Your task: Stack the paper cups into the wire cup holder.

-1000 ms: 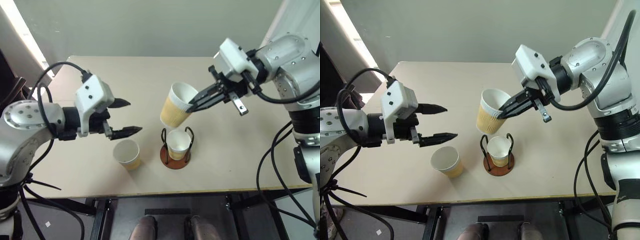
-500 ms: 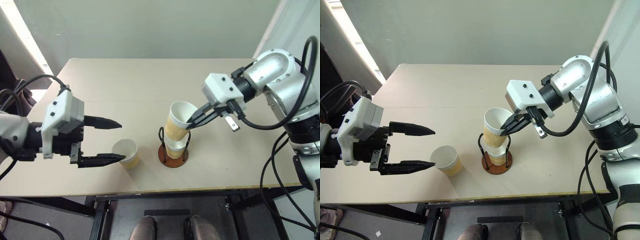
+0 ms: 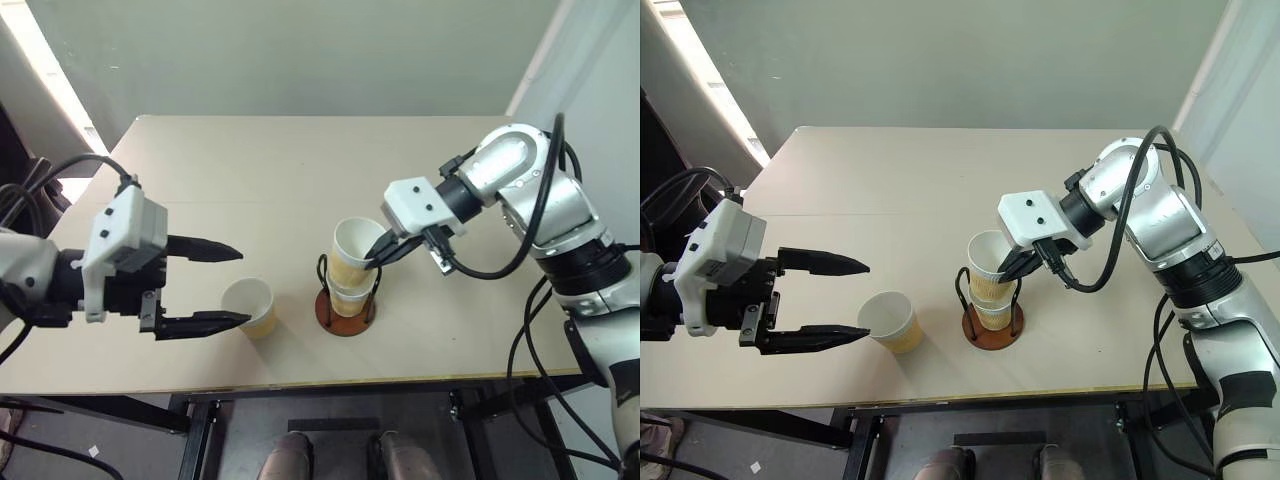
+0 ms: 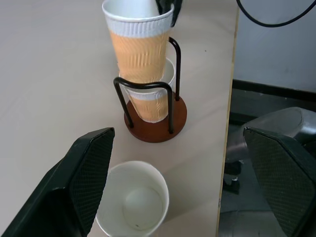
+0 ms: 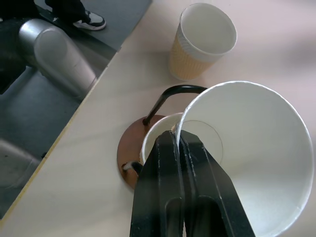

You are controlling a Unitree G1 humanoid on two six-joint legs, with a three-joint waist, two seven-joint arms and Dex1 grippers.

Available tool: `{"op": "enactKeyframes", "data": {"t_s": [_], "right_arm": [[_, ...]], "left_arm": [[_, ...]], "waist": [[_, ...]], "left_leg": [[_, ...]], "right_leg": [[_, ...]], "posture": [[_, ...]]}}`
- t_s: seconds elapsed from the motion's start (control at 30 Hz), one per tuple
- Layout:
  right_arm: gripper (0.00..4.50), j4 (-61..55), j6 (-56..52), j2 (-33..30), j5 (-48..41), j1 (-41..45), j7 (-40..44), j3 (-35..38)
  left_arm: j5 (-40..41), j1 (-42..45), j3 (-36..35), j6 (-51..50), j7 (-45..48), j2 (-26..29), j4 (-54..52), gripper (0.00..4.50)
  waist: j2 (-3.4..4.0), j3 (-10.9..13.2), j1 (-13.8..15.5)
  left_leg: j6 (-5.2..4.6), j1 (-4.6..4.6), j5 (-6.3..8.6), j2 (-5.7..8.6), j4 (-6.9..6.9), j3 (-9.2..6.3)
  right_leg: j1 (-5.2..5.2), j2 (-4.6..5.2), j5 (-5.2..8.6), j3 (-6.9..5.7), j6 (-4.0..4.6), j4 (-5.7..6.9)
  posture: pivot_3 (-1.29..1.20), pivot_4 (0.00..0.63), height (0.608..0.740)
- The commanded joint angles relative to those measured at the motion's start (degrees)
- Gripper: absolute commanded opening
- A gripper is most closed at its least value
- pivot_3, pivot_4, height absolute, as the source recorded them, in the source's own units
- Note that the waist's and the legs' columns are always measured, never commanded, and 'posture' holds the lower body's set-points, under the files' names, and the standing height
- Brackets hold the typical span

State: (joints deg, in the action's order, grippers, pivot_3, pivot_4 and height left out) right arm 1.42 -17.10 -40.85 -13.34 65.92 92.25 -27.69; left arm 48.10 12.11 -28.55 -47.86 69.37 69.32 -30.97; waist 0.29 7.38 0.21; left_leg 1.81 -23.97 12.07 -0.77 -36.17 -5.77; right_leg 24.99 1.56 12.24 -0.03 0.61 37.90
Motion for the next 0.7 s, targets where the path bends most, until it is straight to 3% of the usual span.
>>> {"op": "enactKeyframes", "data": {"t_s": [0.03,0.17,0.2,0.27,0.43,0.57,0.63,0.7], "right_arm": [[0.02,-1.47,-0.01,-0.78,-0.88,1.07,0.25,0.00],[0.02,-1.41,0.82,-1.38,0.23,1.08,0.25,-1.35],[0.19,-1.23,1.18,-1.46,0.90,1.08,0.25,-1.66],[0.63,-0.65,1.89,-1.23,2.26,1.13,0.25,-1.77],[2.30,1.05,2.21,0.28,3.60,2.47,-0.06,0.55],[3.67,2.78,-0.06,0.33,2.35,3.89,-2.97,5.16],[4.31,3.11,-7.32,0.34,-3.13,3.25,-4.32,10.18],[4.31,1.20,-17.55,1.28,-11.66,1.87,-5.82,16.29]], "left_arm": [[-0.23,-0.04,-1.85,0.93,-0.52,1.13,-0.84,4.50],[-0.25,0.05,-1.43,1.15,-0.89,1.19,-0.85,4.50],[-0.31,0.10,-1.20,1.25,-0.97,1.24,-0.81,4.50],[-0.61,0.10,-0.76,1.48,-1.05,1.39,-0.59,4.50],[-2.31,0.94,1.45,2.81,-0.68,1.94,1.50,4.50],[-6.71,3.88,7.95,6.38,-0.21,3.59,5.12,4.50],[-10.00,6.27,12.28,8.69,1.08,5.08,8.33,4.50],[-14.08,8.46,17.42,12.02,3.42,6.61,11.15,4.50]], "waist": [[0.00,0.00,0.00],[0.00,0.00,0.00],[0.00,0.00,0.00],[0.00,0.00,-0.01],[0.00,0.00,0.00],[0.00,0.00,0.09],[-0.01,0.00,0.26],[-0.03,-0.02,0.32]], "left_leg": [[0.02,0.01,0.01,-0.03,0.00,0.00],[0.12,0.04,0.07,-0.23,-0.01,-0.01],[0.14,0.04,0.08,-0.27,-0.01,-0.01],[0.19,0.06,0.11,-0.34,-0.01,0.00],[0.27,0.10,0.16,-0.49,-0.01,0.00],[0.28,0.09,0.17,-0.51,-0.01,0.00],[0.29,0.07,0.17,-0.51,-0.02,0.00],[0.30,0.02,0.18,-0.50,-0.03,0.00]], "right_leg": [[0.00,-0.04,0.00,0.01,0.01,0.00],[0.00,-0.24,0.01,0.01,0.10,0.00],[0.00,-0.27,0.01,0.01,0.13,0.01],[0.00,-0.32,0.03,0.01,0.18,0.01],[0.02,-0.43,0.04,0.00,0.26,0.02],[0.06,-0.44,0.05,0.00,0.31,0.03],[0.08,-0.44,0.04,0.00,0.34,0.03],[0.10,-0.44,0.04,0.00,0.36,0.00]], "posture": [[0.00,0.150,0.740],[0.00,0.150,0.740],[0.00,0.150,0.740],[0.00,0.150,0.740],[0.00,0.150,0.740],[0.00,0.150,0.740],[0.00,0.150,0.740],[0.00,0.150,0.740]]}}
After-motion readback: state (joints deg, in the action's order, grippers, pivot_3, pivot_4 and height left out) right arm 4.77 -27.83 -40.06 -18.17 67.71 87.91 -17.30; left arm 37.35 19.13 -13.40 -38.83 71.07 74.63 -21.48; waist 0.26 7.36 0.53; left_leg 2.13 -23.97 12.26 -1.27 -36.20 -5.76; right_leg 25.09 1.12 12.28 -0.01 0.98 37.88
